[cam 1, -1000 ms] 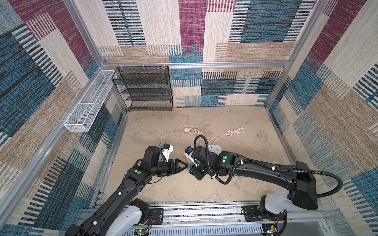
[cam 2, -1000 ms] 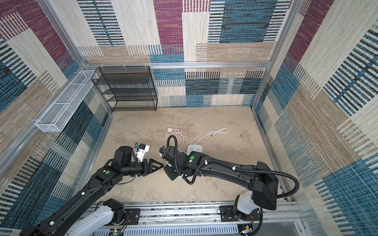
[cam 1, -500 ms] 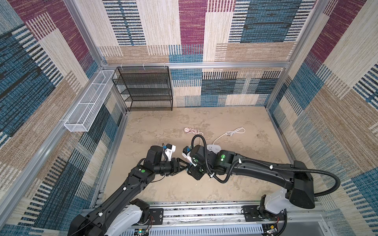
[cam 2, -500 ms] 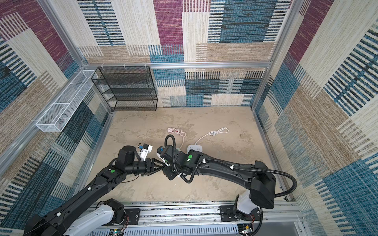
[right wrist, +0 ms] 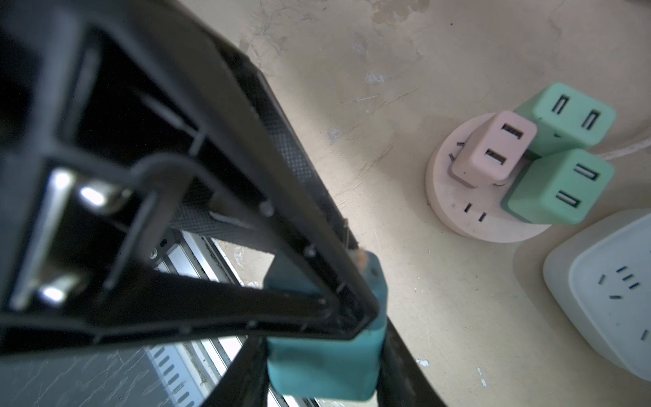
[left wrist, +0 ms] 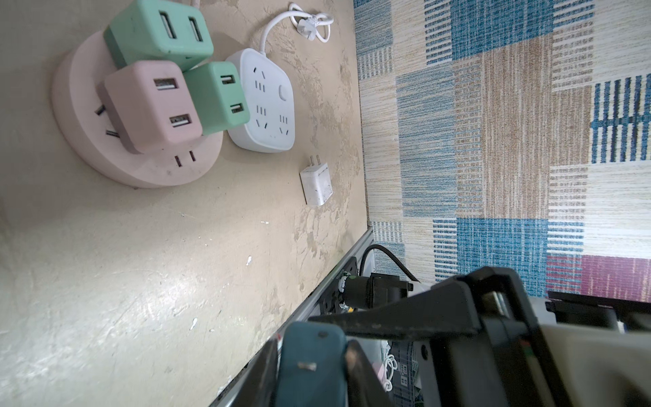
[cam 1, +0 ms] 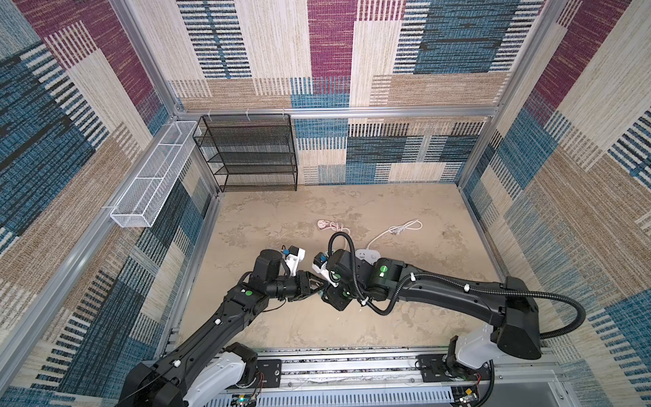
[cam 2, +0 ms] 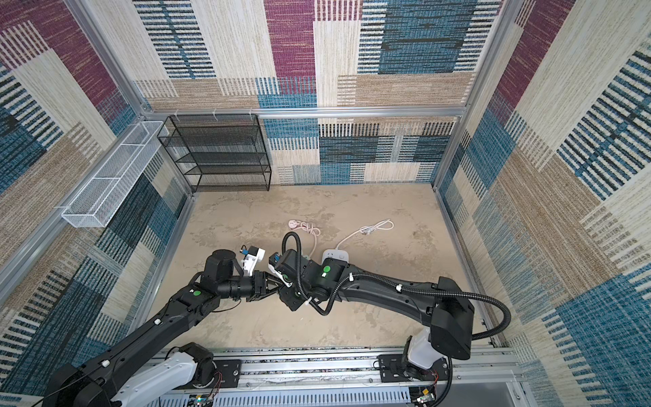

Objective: Insert the plug
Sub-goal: 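Carry the teal plug with the right gripper toward the left gripper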

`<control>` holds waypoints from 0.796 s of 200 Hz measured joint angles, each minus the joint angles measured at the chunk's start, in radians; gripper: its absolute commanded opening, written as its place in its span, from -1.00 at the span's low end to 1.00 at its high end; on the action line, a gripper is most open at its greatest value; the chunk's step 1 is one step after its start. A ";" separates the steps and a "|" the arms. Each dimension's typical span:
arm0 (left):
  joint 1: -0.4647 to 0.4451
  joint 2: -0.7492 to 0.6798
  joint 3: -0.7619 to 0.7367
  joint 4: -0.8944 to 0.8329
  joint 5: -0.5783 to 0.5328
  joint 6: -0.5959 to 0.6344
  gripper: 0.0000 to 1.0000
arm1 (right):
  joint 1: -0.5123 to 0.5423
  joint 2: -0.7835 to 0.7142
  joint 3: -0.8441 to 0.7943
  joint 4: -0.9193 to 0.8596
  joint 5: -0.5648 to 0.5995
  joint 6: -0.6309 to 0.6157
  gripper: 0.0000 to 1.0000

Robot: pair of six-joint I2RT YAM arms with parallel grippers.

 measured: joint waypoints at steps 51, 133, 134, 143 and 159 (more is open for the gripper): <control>0.000 0.001 -0.001 0.009 -0.005 0.004 -0.30 | -0.001 0.015 0.016 -0.011 0.013 -0.006 -1.00; 0.000 0.001 -0.006 0.010 -0.027 -0.003 -0.28 | -0.004 0.033 0.026 -0.011 0.033 -0.023 -1.00; 0.000 0.001 -0.006 0.010 -0.027 -0.003 -0.27 | -0.004 0.033 0.027 -0.011 0.032 -0.023 -1.00; 0.000 0.001 -0.005 0.010 -0.031 -0.003 -0.20 | -0.006 0.035 0.027 -0.010 0.032 -0.026 -1.00; 0.000 0.001 -0.005 0.007 -0.030 -0.003 -0.19 | -0.011 0.043 0.029 -0.003 0.035 -0.029 -1.00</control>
